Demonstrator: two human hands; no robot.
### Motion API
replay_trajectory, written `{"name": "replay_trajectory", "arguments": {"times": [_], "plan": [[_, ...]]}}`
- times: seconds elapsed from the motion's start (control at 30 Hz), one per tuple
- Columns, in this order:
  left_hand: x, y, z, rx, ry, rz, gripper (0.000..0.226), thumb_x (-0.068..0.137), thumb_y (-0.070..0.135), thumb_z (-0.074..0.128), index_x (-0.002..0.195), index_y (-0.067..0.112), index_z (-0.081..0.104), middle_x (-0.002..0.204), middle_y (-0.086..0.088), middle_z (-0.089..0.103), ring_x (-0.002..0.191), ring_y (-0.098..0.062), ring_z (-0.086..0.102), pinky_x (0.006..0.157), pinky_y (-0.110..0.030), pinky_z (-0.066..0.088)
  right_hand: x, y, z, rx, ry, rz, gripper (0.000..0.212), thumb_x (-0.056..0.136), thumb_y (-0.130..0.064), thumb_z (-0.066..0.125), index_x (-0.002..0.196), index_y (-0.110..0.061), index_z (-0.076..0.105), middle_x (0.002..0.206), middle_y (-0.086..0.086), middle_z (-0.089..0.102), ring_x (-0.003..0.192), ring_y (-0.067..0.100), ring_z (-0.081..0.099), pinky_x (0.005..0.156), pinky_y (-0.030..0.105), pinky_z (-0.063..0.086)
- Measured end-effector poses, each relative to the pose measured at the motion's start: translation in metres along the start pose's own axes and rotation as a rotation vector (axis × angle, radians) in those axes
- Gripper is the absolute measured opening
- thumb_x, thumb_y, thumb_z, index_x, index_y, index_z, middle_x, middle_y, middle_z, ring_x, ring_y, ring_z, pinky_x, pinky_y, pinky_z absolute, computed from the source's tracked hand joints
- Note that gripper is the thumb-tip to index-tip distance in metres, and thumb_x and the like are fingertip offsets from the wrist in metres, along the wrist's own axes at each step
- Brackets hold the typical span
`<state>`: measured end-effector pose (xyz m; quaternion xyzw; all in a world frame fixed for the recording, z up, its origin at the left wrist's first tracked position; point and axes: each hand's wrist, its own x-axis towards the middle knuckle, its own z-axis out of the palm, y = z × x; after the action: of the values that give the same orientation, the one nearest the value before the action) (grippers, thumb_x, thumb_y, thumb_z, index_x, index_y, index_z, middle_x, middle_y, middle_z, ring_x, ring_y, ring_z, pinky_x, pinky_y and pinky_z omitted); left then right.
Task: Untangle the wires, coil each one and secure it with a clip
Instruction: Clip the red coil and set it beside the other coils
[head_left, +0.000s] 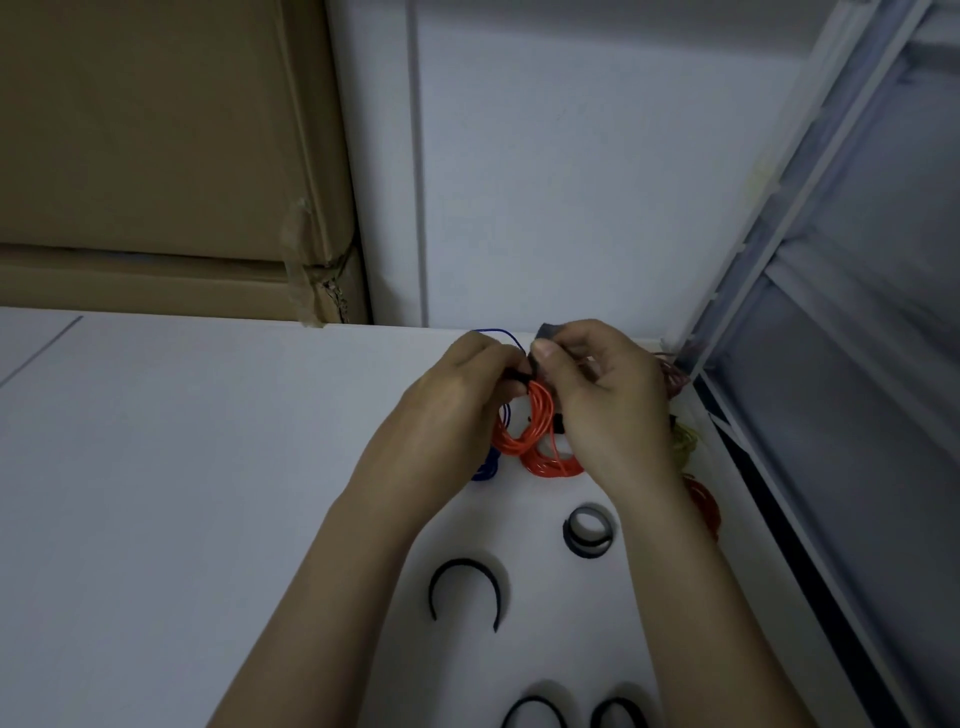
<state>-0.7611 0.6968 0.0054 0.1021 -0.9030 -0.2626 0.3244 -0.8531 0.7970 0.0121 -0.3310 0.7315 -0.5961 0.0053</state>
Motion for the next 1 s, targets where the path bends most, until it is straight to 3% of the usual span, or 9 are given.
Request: {"name": "replay_trajectory", "arguments": {"times": [0.17, 0.37, 0.47, 0.57, 0.7, 0.77, 0.87, 1.0], "plan": [[-0.001, -0.001, -0.003, -0.171, 0.068, -0.231, 0.008, 0.087, 0.010, 0.067, 0.088, 0.018, 0.069, 0.076, 0.018, 0.063, 0.076, 0.005, 0.059, 0.071, -0.009, 0.047, -0.003, 0.004, 0.004, -0.053, -0.056, -0.079, 0.014, 0.090, -0.016, 0.063, 0.078, -0.024, 0.064, 0.073, -0.009, 0.066, 0.071, 0.009, 0.062, 0.068, 0.034, 0.051], [-0.001, -0.005, -0.017, -0.232, 0.075, -0.275, 0.006, 0.082, 0.012, 0.074, 0.082, 0.018, 0.070, 0.073, 0.015, 0.069, 0.071, 0.002, 0.065, 0.067, -0.007, 0.047, -0.002, 0.004, 0.005, -0.031, -0.171, -0.212, 0.011, 0.088, -0.007, 0.064, 0.091, -0.014, 0.071, 0.088, -0.010, 0.064, 0.083, 0.005, 0.062, 0.074, 0.013, 0.047], [-0.002, -0.006, -0.021, -0.296, 0.079, -0.306, 0.007, 0.083, 0.005, 0.071, 0.086, 0.011, 0.074, 0.074, 0.007, 0.072, 0.069, -0.002, 0.067, 0.068, -0.015, 0.052, -0.001, 0.006, 0.001, -0.023, -0.252, -0.265, 0.020, 0.086, -0.004, 0.060, 0.100, -0.011, 0.073, 0.097, -0.007, 0.063, 0.092, 0.005, 0.062, 0.081, 0.014, 0.050], [-0.001, -0.006, -0.025, -0.515, 0.067, -0.381, 0.013, 0.084, -0.004, 0.066, 0.088, 0.004, 0.074, 0.075, -0.004, 0.074, 0.069, -0.011, 0.070, 0.067, -0.019, 0.054, -0.001, 0.005, -0.003, 0.003, -0.252, -0.291, 0.023, 0.084, -0.003, 0.059, 0.100, -0.011, 0.074, 0.100, -0.001, 0.064, 0.093, 0.009, 0.063, 0.082, 0.018, 0.051], [0.000, -0.003, -0.027, -0.776, -0.011, -0.501, 0.014, 0.089, -0.002, 0.060, 0.093, 0.002, 0.073, 0.087, -0.014, 0.074, 0.079, -0.022, 0.071, 0.074, -0.029, 0.059, 0.001, 0.005, -0.009, -0.011, -0.231, -0.290, 0.025, 0.081, -0.004, 0.058, 0.097, -0.015, 0.074, 0.097, -0.003, 0.066, 0.092, 0.005, 0.063, 0.080, 0.015, 0.049], [0.000, -0.001, -0.028, -0.831, -0.057, -0.531, 0.014, 0.089, 0.001, 0.059, 0.093, 0.003, 0.073, 0.089, -0.014, 0.074, 0.082, -0.022, 0.071, 0.076, -0.029, 0.059, 0.002, 0.005, -0.010, -0.033, -0.229, -0.294, 0.027, 0.081, -0.003, 0.057, 0.097, -0.017, 0.074, 0.095, -0.005, 0.065, 0.091, 0.007, 0.063, 0.081, 0.019, 0.051], [0.000, -0.001, -0.025, -0.787, -0.079, -0.517, 0.011, 0.080, -0.001, 0.069, 0.090, 0.002, 0.070, 0.085, -0.011, 0.074, 0.078, -0.022, 0.072, 0.076, -0.033, 0.060, 0.000, 0.003, -0.009, -0.082, -0.215, -0.308, 0.027, 0.081, -0.001, 0.057, 0.096, -0.014, 0.076, 0.091, -0.002, 0.066, 0.086, 0.012, 0.065, 0.079, 0.028, 0.053], [-0.001, -0.003, -0.016, -0.395, -0.054, -0.433, 0.016, 0.077, 0.001, 0.076, 0.086, 0.009, 0.066, 0.082, -0.005, 0.072, 0.074, -0.014, 0.070, 0.074, -0.030, 0.058, -0.001, 0.003, -0.006, -0.112, -0.201, -0.277, 0.026, 0.081, 0.005, 0.062, 0.095, -0.013, 0.075, 0.089, 0.002, 0.071, 0.082, 0.013, 0.068, 0.079, 0.031, 0.056]]}}
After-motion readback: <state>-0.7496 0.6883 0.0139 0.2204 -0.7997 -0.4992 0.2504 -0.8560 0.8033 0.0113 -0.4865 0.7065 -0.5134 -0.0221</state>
